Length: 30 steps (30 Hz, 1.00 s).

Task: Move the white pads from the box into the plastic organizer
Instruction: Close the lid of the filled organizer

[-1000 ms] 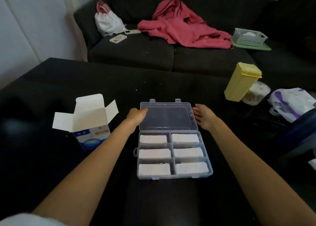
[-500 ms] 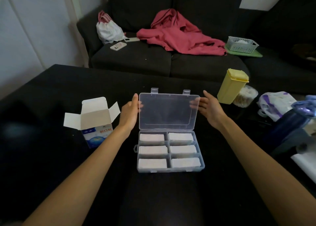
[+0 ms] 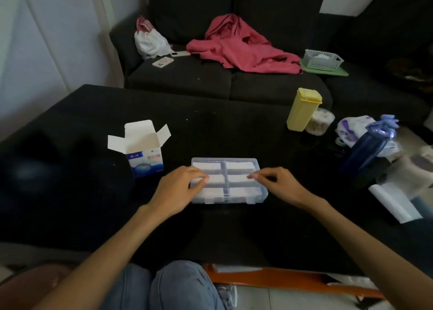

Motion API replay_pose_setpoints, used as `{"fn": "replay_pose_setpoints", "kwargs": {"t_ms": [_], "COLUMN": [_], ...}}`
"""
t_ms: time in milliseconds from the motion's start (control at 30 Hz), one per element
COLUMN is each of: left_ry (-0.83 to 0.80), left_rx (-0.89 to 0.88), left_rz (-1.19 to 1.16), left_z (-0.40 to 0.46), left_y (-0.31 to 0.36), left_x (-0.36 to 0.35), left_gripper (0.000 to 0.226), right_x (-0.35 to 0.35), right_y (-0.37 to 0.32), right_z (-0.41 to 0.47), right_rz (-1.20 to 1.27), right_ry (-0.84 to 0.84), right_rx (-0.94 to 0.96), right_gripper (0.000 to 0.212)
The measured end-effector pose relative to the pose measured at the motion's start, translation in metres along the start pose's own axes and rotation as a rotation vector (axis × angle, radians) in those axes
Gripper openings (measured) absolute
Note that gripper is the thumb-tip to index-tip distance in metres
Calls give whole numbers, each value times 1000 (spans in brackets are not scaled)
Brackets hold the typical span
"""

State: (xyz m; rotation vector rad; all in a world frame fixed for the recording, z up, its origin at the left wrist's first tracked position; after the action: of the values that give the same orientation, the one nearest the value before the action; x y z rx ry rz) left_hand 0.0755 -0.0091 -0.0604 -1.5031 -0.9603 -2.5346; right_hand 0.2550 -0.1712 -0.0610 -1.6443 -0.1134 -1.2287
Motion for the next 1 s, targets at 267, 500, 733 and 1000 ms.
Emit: {"fn": "replay_pose_setpoints", "kwargs": {"t_ms": [267, 500, 733, 1000], "left_ry": [-109, -106, -118, -164], "left_rx": [-179, -141, -179, -243], "left_rz": [161, 136, 233, 294], "left_z": [-27, -25, -18, -20], "left_y": [5, 5, 7, 9], "left_x": [-19, -25, -27, -29], "left_gripper": [35, 37, 45, 46], "right_x": [-23, -28, -26, -30], "right_y": [18, 22, 16, 21], "right_z": [-31, -29, -15, -13], "right_rz": [-306, -350, -373, -510], "right_ry": [59, 145, 101, 54], "right_rx": [265, 304, 298, 303], "right_gripper": [34, 36, 31, 55]}}
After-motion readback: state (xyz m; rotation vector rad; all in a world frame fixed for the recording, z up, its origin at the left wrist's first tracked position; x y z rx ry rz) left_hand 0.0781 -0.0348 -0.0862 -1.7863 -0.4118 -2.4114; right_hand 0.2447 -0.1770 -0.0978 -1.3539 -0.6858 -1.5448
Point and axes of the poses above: each hand's wrist, its own z-axis towards the middle knuckle, its own x-axis out of the back of the hand, y = z × x, the point moved 5 cm from there along z, towards the middle knuckle, and after that the axes turned 12 degrees about y, right-handed, at the moved point
